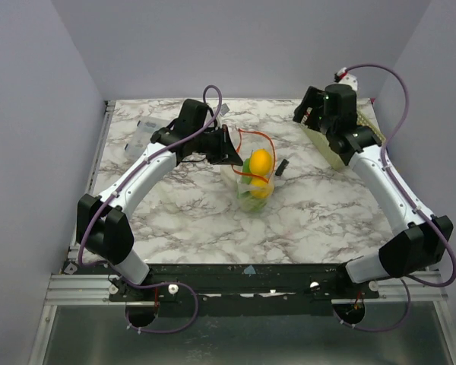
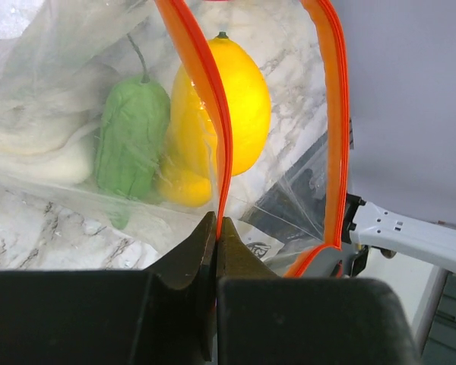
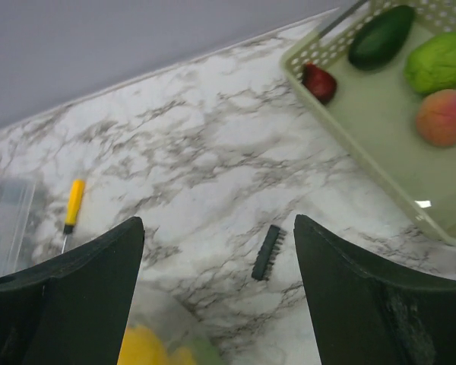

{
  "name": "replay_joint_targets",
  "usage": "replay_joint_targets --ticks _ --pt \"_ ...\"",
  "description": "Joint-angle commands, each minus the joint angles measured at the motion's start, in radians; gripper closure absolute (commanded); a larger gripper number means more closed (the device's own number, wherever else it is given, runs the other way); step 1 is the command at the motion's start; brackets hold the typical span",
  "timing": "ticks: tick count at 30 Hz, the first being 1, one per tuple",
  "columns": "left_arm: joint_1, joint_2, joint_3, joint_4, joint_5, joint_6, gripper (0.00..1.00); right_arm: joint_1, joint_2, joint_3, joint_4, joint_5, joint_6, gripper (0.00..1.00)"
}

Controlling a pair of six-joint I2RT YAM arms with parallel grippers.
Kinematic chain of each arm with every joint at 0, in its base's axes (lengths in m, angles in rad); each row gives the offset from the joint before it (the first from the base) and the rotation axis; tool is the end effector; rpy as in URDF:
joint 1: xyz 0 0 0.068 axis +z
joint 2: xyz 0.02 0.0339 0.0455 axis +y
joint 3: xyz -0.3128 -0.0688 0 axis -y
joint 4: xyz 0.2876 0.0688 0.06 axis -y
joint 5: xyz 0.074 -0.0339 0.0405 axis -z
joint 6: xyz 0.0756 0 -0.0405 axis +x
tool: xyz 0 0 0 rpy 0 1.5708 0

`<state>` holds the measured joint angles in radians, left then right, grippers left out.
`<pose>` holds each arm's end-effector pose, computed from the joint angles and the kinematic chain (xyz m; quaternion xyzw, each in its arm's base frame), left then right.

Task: Place the food in the zip-top bag and seal the zipper
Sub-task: Pick up the fake fruit from the bin.

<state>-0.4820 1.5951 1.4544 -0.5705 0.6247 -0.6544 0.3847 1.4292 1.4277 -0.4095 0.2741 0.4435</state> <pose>0.3546 -0.2354 0.3570 0.0531 0.8729 -0.4488 0.1839 0.3767 0.1304 0.4241 0.0992 0.8261 0.1138 0.5429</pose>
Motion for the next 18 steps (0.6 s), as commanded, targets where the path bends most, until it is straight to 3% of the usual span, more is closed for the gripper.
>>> replay_joint_targets --ticks 1,12,18 --pt "-0.013 -0.035 -0.011 0.011 -0.022 0.046 1.00 -0.121 0.076 0.064 -0.028 0.047 0.083 0.18" --pt "-0.021 -0.026 0.001 0.019 -0.014 0.098 1.00 -0.429 0.451 0.266 -0.048 0.047 0.044 0.17" --pt "-0.021 -0.034 -0.020 0.028 0.009 0.102 1.00 -0.497 0.671 0.453 -0.142 0.084 -0.103 0.17"
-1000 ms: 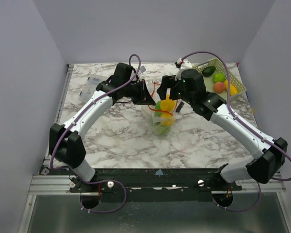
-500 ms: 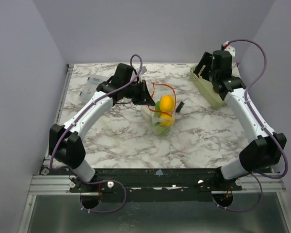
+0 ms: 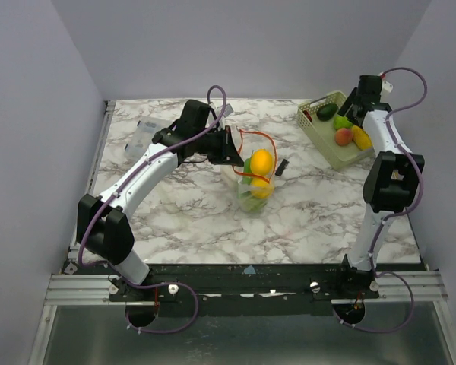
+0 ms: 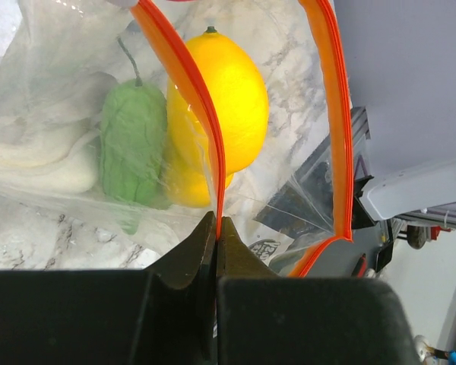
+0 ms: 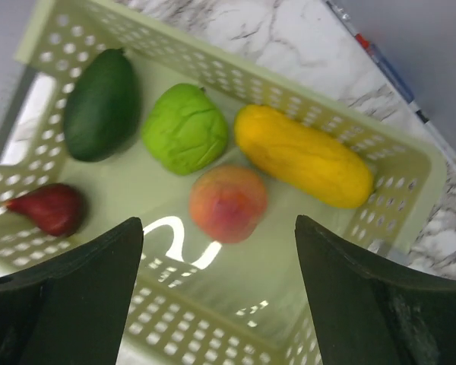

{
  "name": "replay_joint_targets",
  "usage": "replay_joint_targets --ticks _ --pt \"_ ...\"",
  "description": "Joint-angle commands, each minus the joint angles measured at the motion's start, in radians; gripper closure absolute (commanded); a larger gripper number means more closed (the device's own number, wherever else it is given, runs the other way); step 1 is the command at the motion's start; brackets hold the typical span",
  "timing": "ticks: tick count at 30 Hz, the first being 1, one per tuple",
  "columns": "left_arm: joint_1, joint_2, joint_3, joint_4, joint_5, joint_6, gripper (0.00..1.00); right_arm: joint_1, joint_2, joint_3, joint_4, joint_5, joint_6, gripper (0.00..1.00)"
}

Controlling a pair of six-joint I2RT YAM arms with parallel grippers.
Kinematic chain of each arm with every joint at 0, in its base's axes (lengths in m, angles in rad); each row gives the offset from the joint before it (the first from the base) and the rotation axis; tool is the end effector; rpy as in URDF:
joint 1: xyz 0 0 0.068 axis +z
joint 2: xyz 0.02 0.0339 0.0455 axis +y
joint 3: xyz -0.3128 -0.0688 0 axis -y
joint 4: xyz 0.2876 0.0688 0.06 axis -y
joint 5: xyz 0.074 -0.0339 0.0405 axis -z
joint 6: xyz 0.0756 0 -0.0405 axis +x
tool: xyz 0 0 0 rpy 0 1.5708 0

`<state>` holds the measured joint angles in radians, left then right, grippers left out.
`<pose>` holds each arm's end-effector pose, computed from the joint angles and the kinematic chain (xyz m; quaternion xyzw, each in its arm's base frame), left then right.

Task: Place the food in the zip-top bag and seal the zipper
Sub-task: Pick up the fake fruit from the bin.

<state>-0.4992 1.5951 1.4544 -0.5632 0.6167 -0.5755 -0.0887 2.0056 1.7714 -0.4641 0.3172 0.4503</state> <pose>0.3515 -0.2415 0.3575 0.0944 0.8690 -0.4414 0.2028 0.5529 -0.0728 0.2951 0.3026 0.8449 -0.0658 0.4362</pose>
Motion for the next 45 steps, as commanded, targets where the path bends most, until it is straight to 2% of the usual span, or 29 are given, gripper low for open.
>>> replay_joint_targets --ticks 1,5,10,22,28,31,36,41,45 --pt "-0.004 -0.033 -0.027 0.025 0.027 0.018 1.00 -0.030 0.125 0.126 -0.096 0.020 -0.135 0.17" --pt "-0.004 -0.029 -0.036 0.040 0.054 0.008 1.00 -0.039 0.181 0.158 -0.115 -0.080 -0.171 0.19" --pt "-0.004 -0.022 -0.029 0.037 0.050 0.011 1.00 -0.040 0.172 0.084 -0.045 -0.153 -0.179 0.16" --pt "-0.004 -0.010 0.020 -0.028 0.007 0.046 1.00 -0.039 0.250 0.091 -0.044 -0.095 -0.187 0.16" --pt "-0.007 -0.012 0.028 -0.044 0.007 0.032 1.00 -0.039 0.293 0.115 -0.047 -0.092 -0.193 0.22" --pt "-0.008 -0.011 0.042 -0.064 -0.001 0.032 1.00 -0.037 0.292 0.119 -0.042 -0.082 -0.207 0.33" --pt "-0.009 -0.005 0.055 -0.089 -0.011 0.029 1.00 -0.038 0.223 0.089 -0.032 -0.075 -0.215 0.67" --pt "-0.009 -0.004 0.061 -0.117 -0.046 0.029 1.00 -0.037 0.056 -0.039 0.020 -0.181 -0.146 0.85" --pt "-0.009 -0.001 0.076 -0.139 -0.069 0.028 1.00 -0.025 -0.120 -0.231 0.129 -0.402 -0.037 0.93"
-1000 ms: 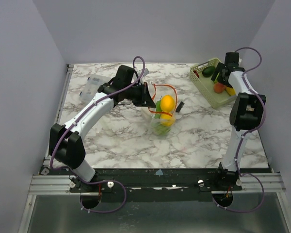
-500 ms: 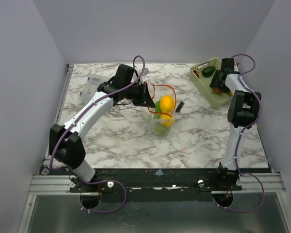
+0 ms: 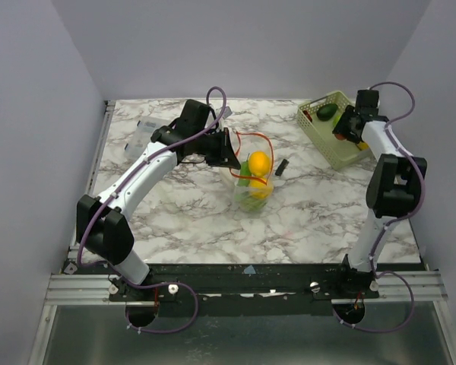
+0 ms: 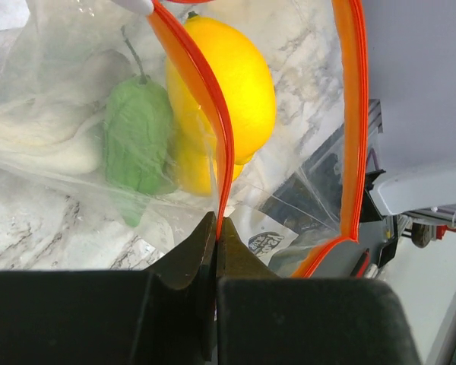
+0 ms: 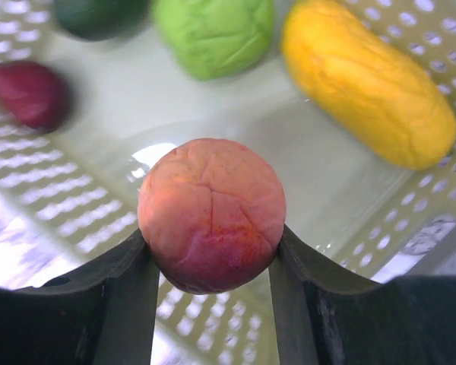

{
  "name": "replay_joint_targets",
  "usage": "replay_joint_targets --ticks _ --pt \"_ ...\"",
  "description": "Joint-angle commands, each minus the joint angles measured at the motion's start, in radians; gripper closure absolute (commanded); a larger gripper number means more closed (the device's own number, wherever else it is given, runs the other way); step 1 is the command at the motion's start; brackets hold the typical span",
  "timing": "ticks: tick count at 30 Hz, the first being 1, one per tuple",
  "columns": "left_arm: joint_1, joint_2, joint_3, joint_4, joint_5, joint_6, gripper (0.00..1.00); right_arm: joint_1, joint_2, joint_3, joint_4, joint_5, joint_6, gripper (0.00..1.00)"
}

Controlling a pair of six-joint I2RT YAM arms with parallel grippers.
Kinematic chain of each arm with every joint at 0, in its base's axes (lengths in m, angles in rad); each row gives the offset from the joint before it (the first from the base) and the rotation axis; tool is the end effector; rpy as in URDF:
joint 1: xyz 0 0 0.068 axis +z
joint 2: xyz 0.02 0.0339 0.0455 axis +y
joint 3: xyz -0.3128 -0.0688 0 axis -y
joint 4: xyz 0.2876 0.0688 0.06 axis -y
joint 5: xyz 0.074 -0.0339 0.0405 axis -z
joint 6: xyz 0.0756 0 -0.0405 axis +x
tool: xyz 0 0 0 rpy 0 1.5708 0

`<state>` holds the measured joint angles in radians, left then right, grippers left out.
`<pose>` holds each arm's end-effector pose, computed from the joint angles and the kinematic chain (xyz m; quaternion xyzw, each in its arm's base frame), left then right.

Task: Place the food in the zip-top bag and seal the zipper
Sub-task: Pick up the fake fruit from the bin, then place the fake fruit in the zipper food storage bag.

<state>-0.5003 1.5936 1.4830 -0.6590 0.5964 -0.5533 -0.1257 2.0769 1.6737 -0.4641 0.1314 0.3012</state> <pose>0.3461 -0.2376 0.3591 0.0912 0.8829 -0.4213 0.1862 0.5504 -0.0795 0.2158 0.2205 0.9107 -0.0313 0.3479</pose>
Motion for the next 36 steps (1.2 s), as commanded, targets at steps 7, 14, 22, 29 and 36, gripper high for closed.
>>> replay_joint_targets --ticks 7,14,22,29,36 --pt "-0.009 0.007 0.075 -0.070 -0.064 0.005 1.00 0.150 -0.448 -0.318 0.238 -0.430 0.198 0.96" --pt "-0.011 -0.002 0.081 -0.069 -0.084 0.001 1.00 0.428 -0.639 -0.291 0.215 -0.444 0.149 0.93" --pt "-0.011 -0.034 0.045 -0.025 -0.114 -0.027 1.00 0.648 -0.649 -0.277 0.205 -0.386 0.104 0.82" --pt "-0.012 -0.043 0.031 -0.008 -0.114 -0.040 1.00 0.739 -0.639 -0.305 0.171 -0.257 0.073 0.53" --pt "-0.012 -0.042 0.020 -0.001 -0.116 -0.040 1.00 0.741 -0.627 -0.292 0.139 -0.222 0.068 0.25"
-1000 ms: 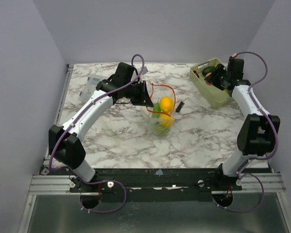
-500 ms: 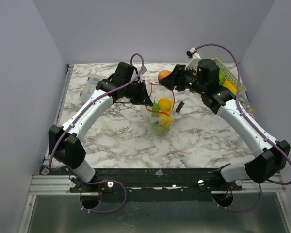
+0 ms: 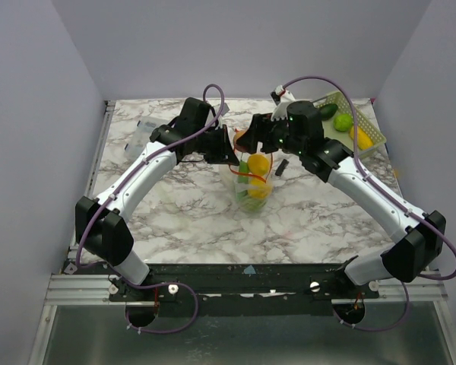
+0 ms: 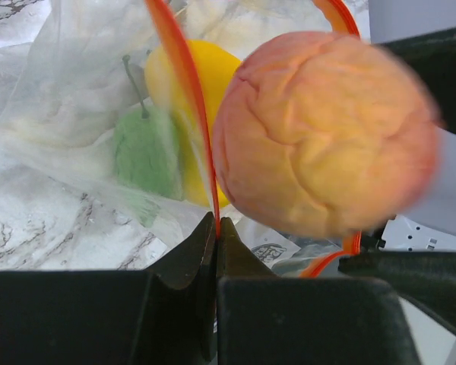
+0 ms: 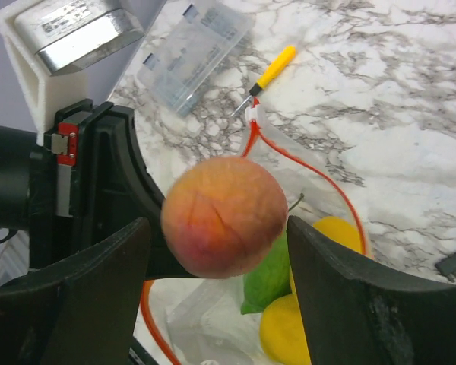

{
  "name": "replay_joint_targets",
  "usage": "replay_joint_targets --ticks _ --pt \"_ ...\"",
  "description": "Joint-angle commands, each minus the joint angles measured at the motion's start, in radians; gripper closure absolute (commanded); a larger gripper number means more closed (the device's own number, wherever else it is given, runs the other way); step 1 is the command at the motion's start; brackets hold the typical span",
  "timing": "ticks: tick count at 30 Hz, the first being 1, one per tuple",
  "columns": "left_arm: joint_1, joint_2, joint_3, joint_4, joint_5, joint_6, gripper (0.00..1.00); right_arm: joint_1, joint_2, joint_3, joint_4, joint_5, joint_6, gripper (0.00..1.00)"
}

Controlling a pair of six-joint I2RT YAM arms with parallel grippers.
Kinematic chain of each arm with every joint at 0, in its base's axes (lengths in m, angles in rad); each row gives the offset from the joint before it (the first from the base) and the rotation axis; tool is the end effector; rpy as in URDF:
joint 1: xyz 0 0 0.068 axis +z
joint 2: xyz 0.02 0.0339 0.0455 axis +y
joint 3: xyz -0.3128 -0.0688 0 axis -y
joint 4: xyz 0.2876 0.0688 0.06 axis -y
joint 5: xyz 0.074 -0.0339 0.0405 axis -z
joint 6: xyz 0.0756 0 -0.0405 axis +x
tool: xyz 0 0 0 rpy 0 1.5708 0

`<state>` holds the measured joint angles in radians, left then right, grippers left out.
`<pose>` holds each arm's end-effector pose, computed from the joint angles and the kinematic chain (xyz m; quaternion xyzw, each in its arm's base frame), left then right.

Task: Place the food in the zip-top bag and seal the zipper
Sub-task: Place the fake fruit in the zipper food storage bag.

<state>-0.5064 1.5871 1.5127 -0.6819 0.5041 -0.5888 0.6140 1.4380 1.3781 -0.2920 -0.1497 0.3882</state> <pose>0.3481 -0.2348 0.3685 0.0621 0.8925 -0.3952 0.2083 0.3277 0.2448 0.4149 -0.1347 0.8076 0.3280 0.4712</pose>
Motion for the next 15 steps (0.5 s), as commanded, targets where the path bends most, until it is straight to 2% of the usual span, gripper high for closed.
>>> replay_joint_targets --ticks 1,10,15 --pt "-0.006 -0.036 -0.010 0.025 -0.024 -0.005 1.00 0.001 0.015 0.006 -0.036 0.060 -0.027 0.21" --pt "-0.006 -0.042 -0.021 0.028 -0.022 0.002 1.00 0.001 0.007 0.018 -0.079 0.150 -0.033 0.19" --pt "-0.005 -0.042 -0.029 0.034 -0.016 0.006 1.00 0.001 -0.001 0.019 -0.110 0.326 -0.047 0.20"
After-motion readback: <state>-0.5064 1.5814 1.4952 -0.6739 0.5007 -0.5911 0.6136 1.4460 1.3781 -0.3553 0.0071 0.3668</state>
